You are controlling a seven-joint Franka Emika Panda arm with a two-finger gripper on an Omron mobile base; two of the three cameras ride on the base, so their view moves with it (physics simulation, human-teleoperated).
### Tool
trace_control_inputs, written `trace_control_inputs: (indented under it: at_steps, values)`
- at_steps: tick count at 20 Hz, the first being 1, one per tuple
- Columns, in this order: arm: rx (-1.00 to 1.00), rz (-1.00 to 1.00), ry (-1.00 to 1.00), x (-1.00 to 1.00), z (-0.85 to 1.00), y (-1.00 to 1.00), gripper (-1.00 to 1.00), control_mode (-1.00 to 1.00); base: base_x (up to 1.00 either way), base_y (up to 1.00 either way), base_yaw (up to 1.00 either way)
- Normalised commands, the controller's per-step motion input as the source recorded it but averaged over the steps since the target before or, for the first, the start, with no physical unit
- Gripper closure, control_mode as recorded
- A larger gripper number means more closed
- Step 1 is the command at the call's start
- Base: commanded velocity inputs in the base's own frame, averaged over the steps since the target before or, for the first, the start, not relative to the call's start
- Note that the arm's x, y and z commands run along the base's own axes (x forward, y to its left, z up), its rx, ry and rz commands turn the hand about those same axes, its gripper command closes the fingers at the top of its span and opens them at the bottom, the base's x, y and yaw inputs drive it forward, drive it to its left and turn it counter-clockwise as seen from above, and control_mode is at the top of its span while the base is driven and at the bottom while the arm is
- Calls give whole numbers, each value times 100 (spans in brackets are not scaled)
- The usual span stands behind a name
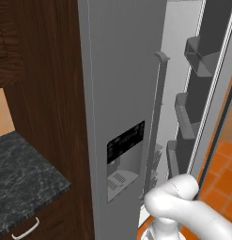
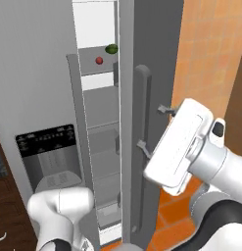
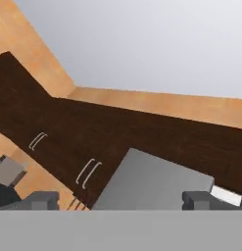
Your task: Take the strawberry from the fridge and place it on top of the pancake, located on the dining counter.
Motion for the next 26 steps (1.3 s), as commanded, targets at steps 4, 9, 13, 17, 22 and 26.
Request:
trace_control_inputs:
  at_steps: [4, 9, 13, 17, 22, 26]
  values:
    - [-22, -15, -17, -68, 9, 51, -100, -100, 0, 0, 0]
    - [-34, -24, -1, -9, 0, 96, -100, -100, 0, 0, 0]
    - [-36, -31, 6, 2, 0, 98, -100, -100, 0, 0, 0]
    - [-32, -44, 9, 9, -2, 75, -100, -100, 0, 0, 0]
    - [-26, -56, 14, 18, -7, 30, -100, -100, 0, 0, 0]
    - [-23, -61, 20, 23, -11, 18, -100, -100, 0, 0, 0]
